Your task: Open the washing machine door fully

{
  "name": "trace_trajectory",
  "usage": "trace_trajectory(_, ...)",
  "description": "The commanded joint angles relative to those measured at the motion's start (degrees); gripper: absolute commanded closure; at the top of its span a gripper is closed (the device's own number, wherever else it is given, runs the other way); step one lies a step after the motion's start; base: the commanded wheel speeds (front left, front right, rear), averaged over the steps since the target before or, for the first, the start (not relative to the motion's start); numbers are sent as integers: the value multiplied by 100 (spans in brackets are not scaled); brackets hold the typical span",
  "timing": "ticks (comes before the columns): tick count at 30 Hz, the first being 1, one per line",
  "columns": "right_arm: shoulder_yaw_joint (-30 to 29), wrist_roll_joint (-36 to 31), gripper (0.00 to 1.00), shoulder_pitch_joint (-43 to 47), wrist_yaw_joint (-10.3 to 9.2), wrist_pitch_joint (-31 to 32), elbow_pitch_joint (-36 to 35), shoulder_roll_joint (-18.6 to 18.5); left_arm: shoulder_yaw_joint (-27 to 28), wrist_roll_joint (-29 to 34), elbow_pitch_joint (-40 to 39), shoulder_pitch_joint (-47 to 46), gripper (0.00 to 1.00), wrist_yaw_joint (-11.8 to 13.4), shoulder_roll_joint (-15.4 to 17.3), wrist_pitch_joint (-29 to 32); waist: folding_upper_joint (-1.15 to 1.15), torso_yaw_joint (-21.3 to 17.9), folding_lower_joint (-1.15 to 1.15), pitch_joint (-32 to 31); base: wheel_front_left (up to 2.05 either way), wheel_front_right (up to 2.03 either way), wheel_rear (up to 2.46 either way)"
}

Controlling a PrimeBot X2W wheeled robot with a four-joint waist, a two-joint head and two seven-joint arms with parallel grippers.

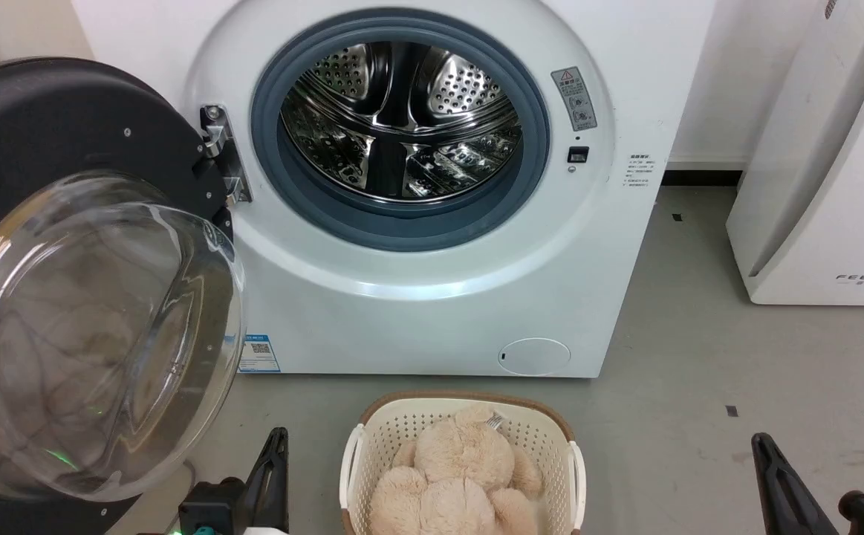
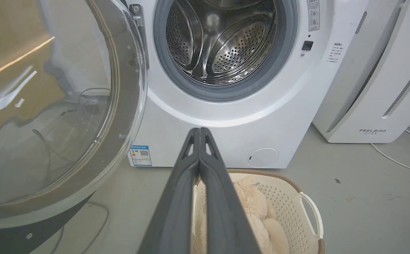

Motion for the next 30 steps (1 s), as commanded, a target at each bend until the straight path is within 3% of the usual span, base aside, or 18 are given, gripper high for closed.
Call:
trace_trajectory(1,18,-40,100,-68,0,14,18,1,38,57,-27,-25,100,-30,-15,18,0,-1,0,3,0,0,0)
trace_trajectory(30,132,-207,100,-388,1,73,219,5,277,315,-210,-127,100,-167,-94,274,0,-38,0,68,0,0,0)
